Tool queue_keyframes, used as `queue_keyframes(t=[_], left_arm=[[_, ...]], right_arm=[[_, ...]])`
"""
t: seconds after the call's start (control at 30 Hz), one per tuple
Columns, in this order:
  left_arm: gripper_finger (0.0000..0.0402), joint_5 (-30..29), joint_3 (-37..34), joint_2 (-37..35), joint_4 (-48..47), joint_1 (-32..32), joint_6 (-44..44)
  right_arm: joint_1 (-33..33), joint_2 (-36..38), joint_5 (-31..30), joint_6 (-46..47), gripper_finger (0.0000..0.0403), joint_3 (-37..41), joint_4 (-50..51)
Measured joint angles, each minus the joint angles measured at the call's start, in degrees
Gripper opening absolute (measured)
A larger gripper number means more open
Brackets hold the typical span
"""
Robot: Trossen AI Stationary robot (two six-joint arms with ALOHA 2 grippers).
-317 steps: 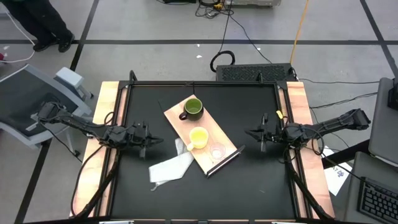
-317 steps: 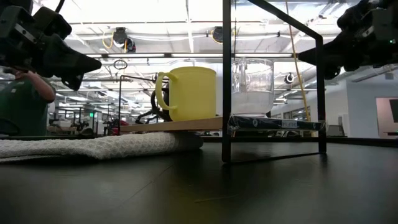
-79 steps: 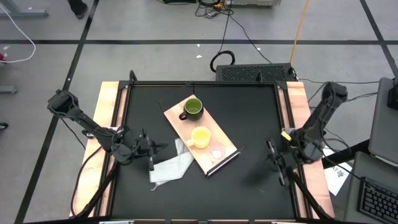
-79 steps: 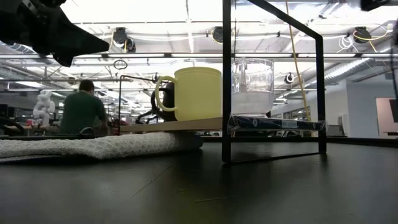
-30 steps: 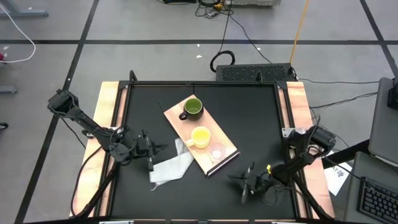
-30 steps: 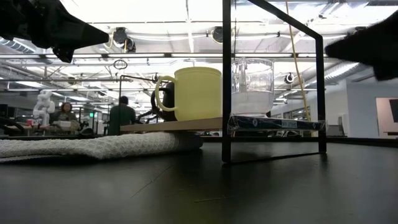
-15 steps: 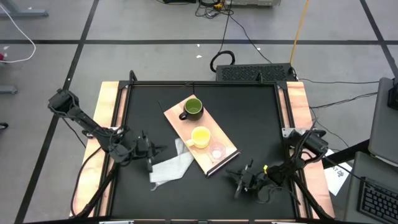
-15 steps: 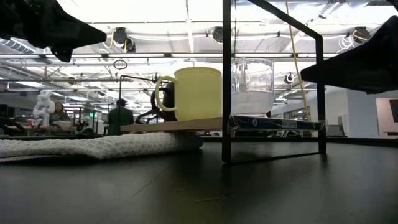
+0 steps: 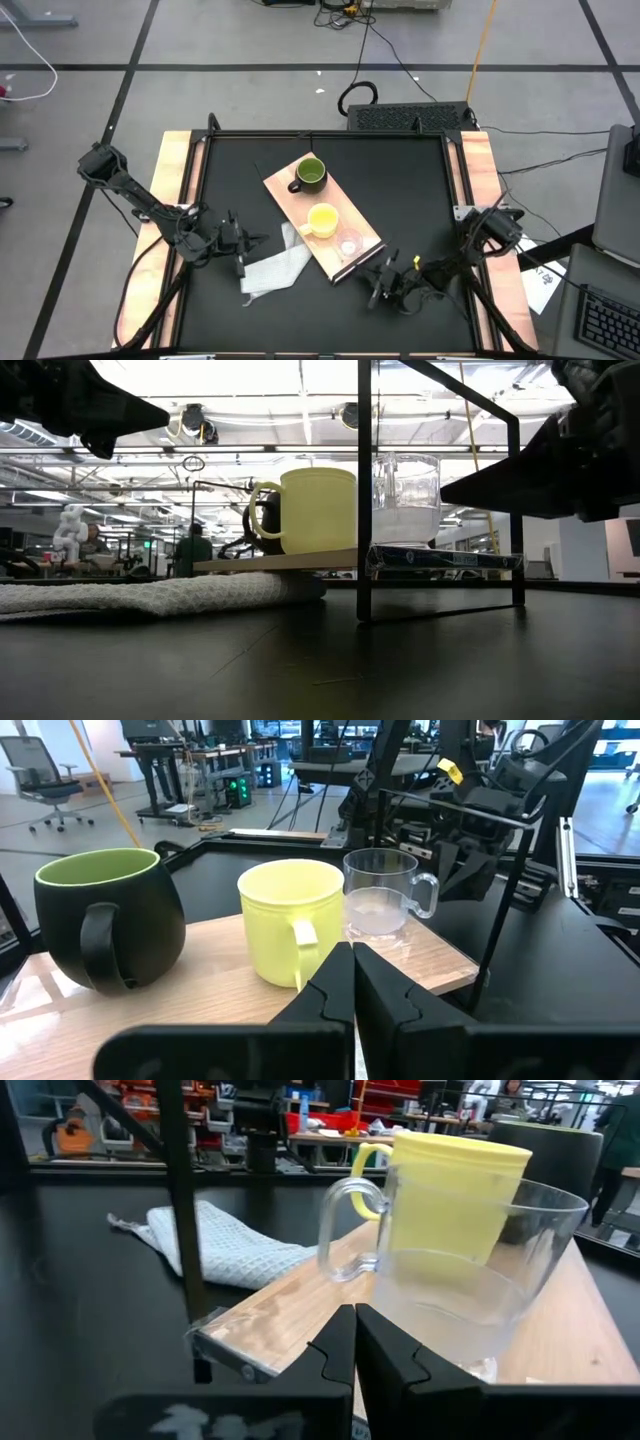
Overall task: Stack small to large cups/mugs on shelf
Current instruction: Adjust all the mugs
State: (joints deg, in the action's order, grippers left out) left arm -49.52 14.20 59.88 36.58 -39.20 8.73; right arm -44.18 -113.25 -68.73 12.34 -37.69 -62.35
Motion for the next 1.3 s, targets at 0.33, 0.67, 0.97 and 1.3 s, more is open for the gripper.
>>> queue_keyframes(t=[0.33, 0.67, 0.97, 1.3], left_arm=[[0.0000, -0.02, 0.00, 0.00, -0.48, 0.00, 0.02], [0.0000, -0.02, 0.02, 0.00, -0.87, -0.14, 0.04], [0.0000, -0.04, 0.02, -0.02, -0.85, -1.08, -0.22], [0.0000, -0.06, 0.02, -0.01, -0.87, -1.51, -0.28]], right_arm=[[2.11, 0.00, 3.81, -0.13, 0.0000, -0.21, -1.27], [3.50, 0.04, 5.86, -5.09, 0.0000, -2.65, -1.25], [5.18, 0.04, 7.70, -4.54, 0.0000, -2.69, -1.20], [6.30, 0.04, 8.32, -4.06, 0.0000, -2.69, -1.14]])
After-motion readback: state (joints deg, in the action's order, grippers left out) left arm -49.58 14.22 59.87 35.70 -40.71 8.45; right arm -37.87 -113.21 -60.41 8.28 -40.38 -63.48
